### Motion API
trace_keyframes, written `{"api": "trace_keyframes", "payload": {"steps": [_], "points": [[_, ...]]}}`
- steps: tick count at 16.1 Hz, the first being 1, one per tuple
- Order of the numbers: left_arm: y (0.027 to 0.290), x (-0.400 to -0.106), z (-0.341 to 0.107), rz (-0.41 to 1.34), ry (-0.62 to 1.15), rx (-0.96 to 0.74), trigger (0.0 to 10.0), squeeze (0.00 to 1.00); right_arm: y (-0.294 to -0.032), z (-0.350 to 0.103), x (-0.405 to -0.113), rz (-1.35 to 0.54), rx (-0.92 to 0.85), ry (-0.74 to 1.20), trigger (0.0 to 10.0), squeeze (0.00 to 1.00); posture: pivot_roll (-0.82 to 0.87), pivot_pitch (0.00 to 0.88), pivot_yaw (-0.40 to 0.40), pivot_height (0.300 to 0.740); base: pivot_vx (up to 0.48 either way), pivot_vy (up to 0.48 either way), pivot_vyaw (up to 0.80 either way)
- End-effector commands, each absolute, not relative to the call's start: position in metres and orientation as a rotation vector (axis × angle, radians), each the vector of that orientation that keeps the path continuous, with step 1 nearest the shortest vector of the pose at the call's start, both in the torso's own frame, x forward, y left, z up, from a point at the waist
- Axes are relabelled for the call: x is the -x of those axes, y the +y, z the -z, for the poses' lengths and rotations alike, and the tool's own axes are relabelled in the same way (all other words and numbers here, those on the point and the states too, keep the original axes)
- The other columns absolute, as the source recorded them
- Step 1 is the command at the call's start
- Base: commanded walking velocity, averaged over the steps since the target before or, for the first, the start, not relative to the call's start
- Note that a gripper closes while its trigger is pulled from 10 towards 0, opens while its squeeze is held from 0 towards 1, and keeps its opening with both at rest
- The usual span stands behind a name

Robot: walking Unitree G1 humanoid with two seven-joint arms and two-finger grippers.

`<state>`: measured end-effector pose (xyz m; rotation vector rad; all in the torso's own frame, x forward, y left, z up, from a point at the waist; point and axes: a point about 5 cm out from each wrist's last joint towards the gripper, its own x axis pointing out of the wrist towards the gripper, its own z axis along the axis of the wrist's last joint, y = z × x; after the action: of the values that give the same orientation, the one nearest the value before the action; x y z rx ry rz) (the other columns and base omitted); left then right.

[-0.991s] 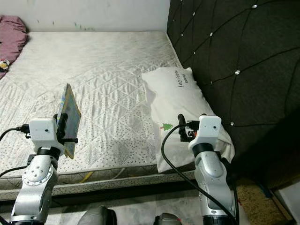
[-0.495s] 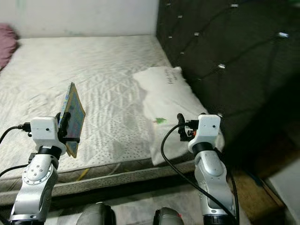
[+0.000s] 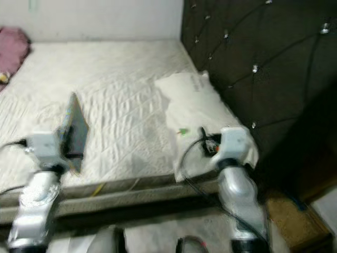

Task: Clean up the room

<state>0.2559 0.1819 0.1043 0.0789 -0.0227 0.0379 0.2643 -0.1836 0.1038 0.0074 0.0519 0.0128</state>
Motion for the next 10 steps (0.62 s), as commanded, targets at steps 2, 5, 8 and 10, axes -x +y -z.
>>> {"api": "trace_keyframes", "payload": {"steps": [2, 5, 8, 10], "points": [[0.1852, -0.2598, -0.1154, -0.042, -0.073, -0.098, 10.0, 0.0, -0.1791, -0.1079, -0.2683, -0.029, -0.011, 0.037, 10.0, 0.0, -0.03, 0.0, -0.018, 0.687, 0.298, 0.0, 0.0], [0.1848, -0.261, -0.1154, -0.041, -0.076, -0.1, 10.0, 0.0, -0.1788, -0.1088, -0.2695, -0.033, -0.009, 0.034, 10.0, 0.0, -0.03, 0.0, -0.02, 0.687, 0.332, 0.0, 0.0], [0.1834, -0.2619, -0.1159, -0.031, -0.084, -0.097, 10.0, 0.0, -0.1791, -0.1094, -0.2701, -0.037, -0.007, 0.031, 10.0, 0.0, -0.04, 0.0, -0.02, 0.687, 0.422, 0.0, 0.0], [0.1833, -0.2626, -0.1157, -0.033, -0.084, -0.098, 10.0, 0.0, -0.1791, -0.1097, -0.2708, -0.038, -0.005, 0.029, 10.0, 0.0, -0.04, 0.0, -0.021, 0.687, 0.48, 0.0, 0.0]]}}
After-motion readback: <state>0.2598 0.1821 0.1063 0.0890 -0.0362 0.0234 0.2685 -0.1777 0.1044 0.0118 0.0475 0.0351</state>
